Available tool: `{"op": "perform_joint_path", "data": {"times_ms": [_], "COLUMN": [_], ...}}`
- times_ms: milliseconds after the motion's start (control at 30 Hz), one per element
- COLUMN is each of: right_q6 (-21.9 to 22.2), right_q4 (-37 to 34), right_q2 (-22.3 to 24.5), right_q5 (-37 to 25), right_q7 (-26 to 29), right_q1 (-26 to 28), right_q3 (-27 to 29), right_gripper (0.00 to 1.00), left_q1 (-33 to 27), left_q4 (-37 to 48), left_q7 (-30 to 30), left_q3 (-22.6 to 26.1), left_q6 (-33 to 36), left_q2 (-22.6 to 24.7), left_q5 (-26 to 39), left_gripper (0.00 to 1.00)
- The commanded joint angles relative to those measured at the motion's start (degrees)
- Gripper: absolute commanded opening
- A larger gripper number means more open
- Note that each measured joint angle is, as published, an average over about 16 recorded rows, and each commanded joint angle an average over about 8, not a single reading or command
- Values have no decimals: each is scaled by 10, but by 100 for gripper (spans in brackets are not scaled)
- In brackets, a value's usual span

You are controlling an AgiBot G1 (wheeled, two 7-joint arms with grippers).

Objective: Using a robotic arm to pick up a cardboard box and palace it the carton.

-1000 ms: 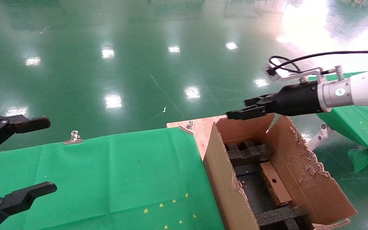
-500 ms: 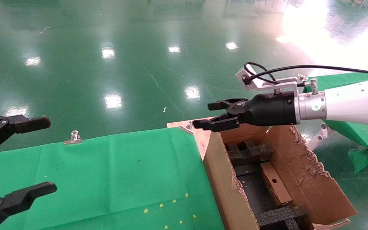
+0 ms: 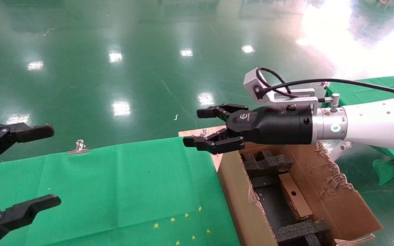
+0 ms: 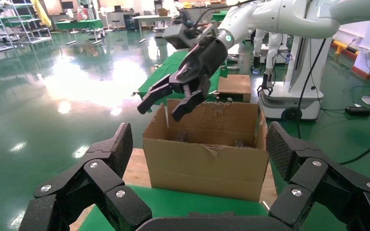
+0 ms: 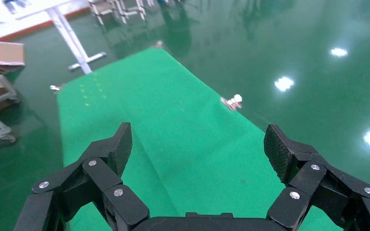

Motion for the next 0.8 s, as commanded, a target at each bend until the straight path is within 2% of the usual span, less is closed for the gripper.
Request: {"op": "perform_joint_path", "data": {"times_ms": [33,800], "right_q6": [-1,-18], "right_q4": [25,306], "right_q2": [5,57], "right_q5": [6,78], "right_q7": [-1,-15], "right_q1": [-16,-199], "right_q3": [18,222], "right_gripper": [100,100], "left_q1": [0,0], "left_q4": [0,0], "left_q7": [0,0], "left_q3": [0,0], "left_q6": [0,0], "left_q2": [0,0], "left_q5": [0,0], "left_gripper": [100,100]}}
